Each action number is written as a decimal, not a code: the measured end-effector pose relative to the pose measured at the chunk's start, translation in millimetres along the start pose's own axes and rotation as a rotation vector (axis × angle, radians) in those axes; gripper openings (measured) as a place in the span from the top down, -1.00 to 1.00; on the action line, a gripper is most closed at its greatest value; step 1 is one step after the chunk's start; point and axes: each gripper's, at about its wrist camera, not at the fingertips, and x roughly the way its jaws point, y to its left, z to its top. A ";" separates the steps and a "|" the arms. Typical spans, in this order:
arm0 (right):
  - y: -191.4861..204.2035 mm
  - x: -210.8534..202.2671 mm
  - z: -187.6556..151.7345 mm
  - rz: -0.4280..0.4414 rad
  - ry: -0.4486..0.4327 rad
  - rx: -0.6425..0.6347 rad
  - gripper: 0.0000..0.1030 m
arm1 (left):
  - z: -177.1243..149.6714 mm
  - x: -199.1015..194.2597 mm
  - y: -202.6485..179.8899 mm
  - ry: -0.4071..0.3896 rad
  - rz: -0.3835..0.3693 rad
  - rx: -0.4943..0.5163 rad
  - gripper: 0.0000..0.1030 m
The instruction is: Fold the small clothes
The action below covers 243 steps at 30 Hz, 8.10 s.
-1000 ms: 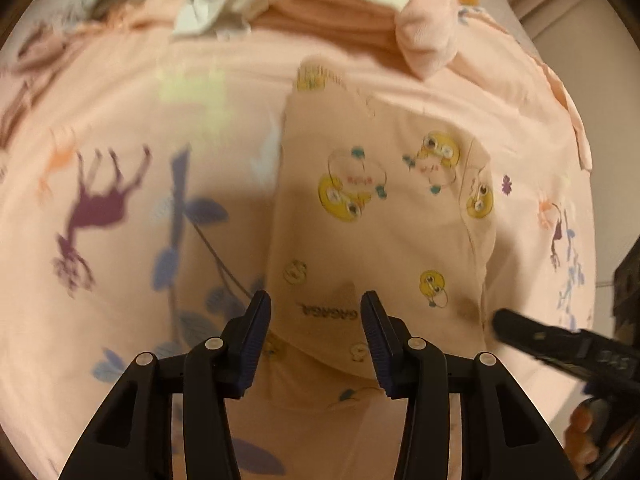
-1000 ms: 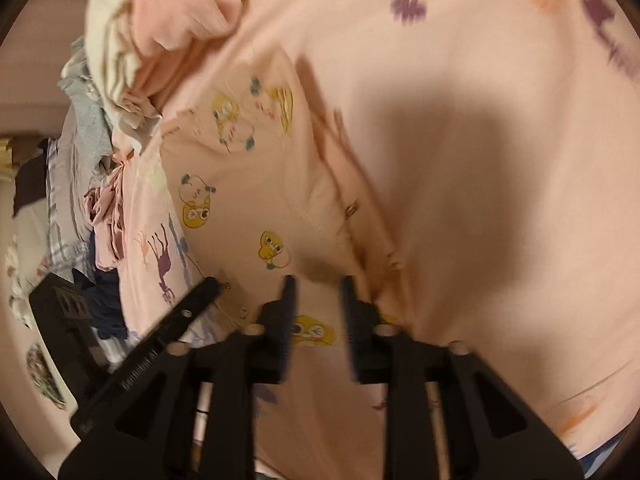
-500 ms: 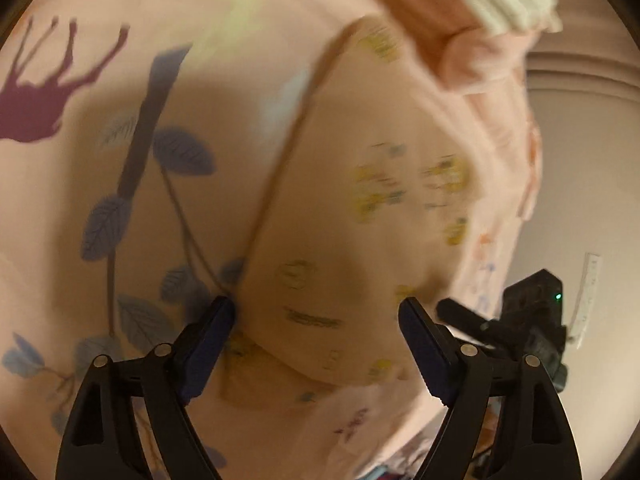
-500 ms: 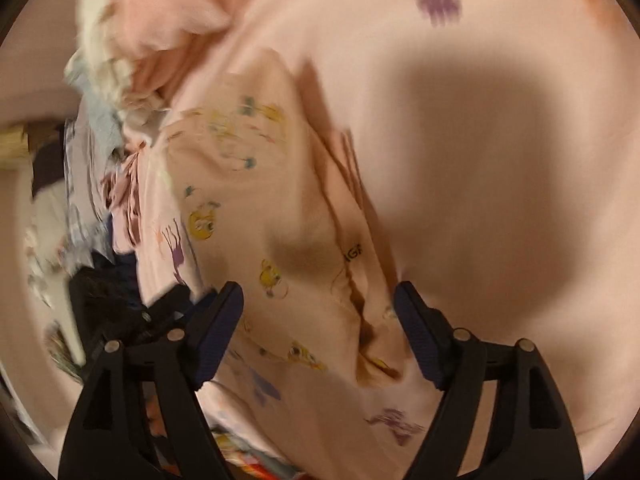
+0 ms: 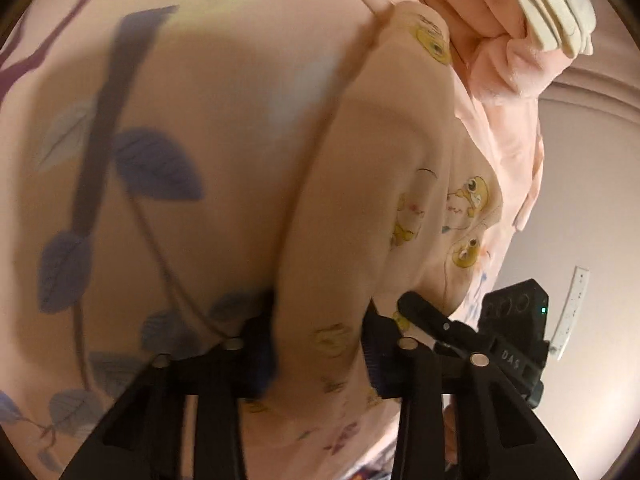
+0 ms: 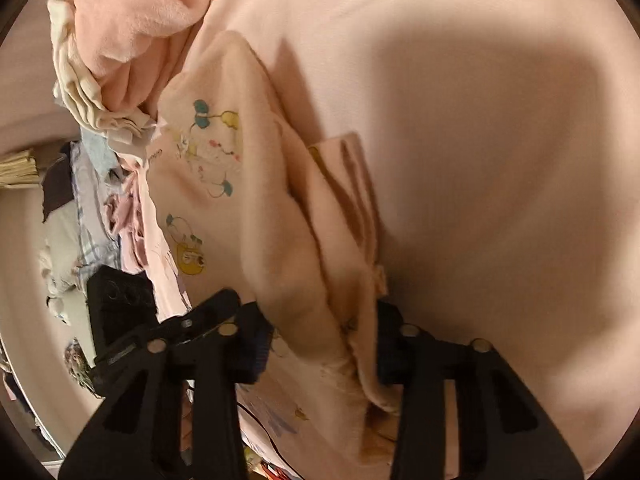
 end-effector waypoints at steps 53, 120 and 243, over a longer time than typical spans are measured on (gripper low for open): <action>187.2 -135.3 -138.5 0.027 -0.285 -0.275 0.54 | -127.5 -173.3 -167.3 -0.471 0.318 0.494 0.59; 295.5 -134.4 -225.1 -0.030 -0.339 -0.508 0.51 | -177.4 -269.4 -146.0 -0.615 0.376 0.416 0.59; 74.8 61.3 -158.6 -0.321 0.083 0.003 0.85 | -142.1 -114.1 87.7 -0.242 0.670 0.018 0.22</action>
